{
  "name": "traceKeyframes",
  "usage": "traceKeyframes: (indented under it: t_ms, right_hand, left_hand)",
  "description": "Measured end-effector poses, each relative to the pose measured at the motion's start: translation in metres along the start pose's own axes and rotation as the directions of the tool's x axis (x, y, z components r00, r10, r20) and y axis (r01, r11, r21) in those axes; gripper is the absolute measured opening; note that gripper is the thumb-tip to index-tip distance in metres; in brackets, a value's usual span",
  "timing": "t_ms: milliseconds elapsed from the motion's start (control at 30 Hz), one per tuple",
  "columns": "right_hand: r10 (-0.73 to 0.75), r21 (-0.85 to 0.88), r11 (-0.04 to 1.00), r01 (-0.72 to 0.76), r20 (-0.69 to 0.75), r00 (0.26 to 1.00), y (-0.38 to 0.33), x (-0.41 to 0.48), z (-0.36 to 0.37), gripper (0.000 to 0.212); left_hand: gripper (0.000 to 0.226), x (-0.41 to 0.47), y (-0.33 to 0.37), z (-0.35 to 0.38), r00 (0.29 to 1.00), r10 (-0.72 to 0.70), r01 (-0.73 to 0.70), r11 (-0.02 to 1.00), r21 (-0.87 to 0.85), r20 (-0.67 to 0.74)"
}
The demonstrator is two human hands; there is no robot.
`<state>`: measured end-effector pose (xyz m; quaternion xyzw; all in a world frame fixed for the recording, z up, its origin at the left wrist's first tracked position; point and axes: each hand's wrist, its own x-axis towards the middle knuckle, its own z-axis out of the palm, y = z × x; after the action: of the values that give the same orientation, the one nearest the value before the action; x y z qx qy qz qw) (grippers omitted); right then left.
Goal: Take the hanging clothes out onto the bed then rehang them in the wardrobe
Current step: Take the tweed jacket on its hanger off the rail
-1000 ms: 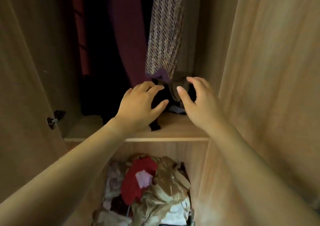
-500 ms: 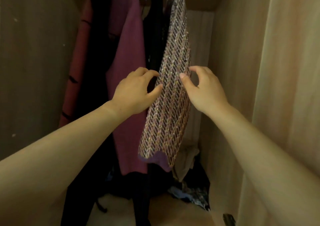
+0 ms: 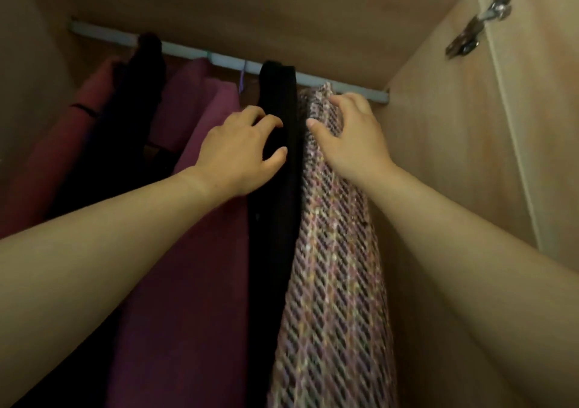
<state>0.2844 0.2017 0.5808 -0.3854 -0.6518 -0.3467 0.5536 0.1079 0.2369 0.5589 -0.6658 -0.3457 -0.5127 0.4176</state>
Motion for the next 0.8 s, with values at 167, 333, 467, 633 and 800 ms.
traceKeyframes:
  t_ms: [167, 333, 467, 633, 800]
  right_hand:
    - [0.046, -0.012, 0.999, -0.047, -0.053, 0.998, 0.002, 0.047, 0.020, 0.061]
    - [0.057, 0.059, 0.997, -0.053, -0.070, 0.996, 0.027, 0.051, 0.023, 0.056]
    - [0.076, 0.055, 0.996, -0.073, -0.045, 0.996, 0.053, 0.054, 0.020, 0.055]
    - [0.008, -0.154, 0.988, -0.010, -0.013, 1.000, 0.069, 0.075, 0.022, 0.055]
    - [-0.028, -0.402, 0.914, 0.060, 0.085, 0.996, 0.079, 0.108, 0.038, 0.056]
  left_hand:
    - [0.058, 0.064, -0.023, 0.015, 0.986, 0.017, -0.035, 0.994, -0.105, -0.168]
    - [0.055, 0.106, -0.018, 0.023, 0.978, 0.098, -0.131, 0.975, -0.180, -0.184]
    - [0.039, 0.117, -0.019, 0.032, 0.975, 0.191, -0.207, 0.968, -0.143, -0.114]
    - [0.026, 0.104, -0.044, 0.046, 0.916, 0.270, -0.314, 0.943, -0.112, -0.297]
    - [0.029, 0.096, -0.049, 0.057, 0.897, 0.227, -0.271, 0.960, -0.067, -0.378]
